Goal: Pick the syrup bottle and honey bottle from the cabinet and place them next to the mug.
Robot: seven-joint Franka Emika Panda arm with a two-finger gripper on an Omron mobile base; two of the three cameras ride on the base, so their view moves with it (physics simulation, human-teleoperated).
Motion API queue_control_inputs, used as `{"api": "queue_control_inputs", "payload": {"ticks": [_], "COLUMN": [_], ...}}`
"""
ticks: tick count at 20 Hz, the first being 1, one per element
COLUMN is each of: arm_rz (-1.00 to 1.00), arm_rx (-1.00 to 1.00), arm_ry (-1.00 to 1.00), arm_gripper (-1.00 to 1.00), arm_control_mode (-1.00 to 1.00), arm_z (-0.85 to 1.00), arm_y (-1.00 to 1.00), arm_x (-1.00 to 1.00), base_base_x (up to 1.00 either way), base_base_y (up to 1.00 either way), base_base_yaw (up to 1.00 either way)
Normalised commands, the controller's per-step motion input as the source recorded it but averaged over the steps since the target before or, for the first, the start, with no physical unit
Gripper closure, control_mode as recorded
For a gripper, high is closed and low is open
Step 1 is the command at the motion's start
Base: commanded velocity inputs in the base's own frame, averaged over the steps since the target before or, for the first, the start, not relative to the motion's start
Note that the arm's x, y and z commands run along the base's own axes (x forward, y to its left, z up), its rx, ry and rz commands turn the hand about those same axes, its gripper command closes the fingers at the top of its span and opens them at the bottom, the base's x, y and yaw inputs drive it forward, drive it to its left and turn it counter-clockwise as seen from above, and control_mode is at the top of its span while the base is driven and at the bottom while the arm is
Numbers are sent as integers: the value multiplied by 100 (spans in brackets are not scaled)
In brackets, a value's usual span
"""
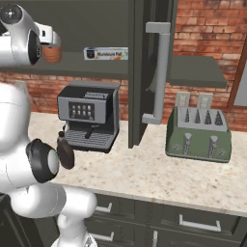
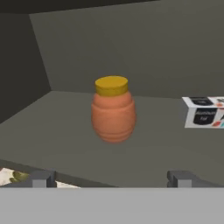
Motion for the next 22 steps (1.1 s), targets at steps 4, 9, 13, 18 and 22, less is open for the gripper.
{"api": "queue_control_inputs", "payload": {"ticks": [4, 9, 13, 18, 22], "arm_rz": [0, 0, 0, 7, 13], "arm_rx": [0, 0, 0, 0, 0], "arm_ry": [0, 0, 0, 0, 0], "arm_gripper": [-100, -100, -100, -100, -100], "arm_control_mode": [-100, -100, -100, -100, -100], "arm_z": [0, 0, 0, 0, 0], "arm_y": [9, 2, 0, 0, 0], "arm_x": [28, 13, 21, 12, 9], "base_base_x": [0, 0, 0, 0, 0], "base_base_y": [0, 0, 0, 0, 0], "base_base_yaw": [0, 0, 0, 0, 0]}}
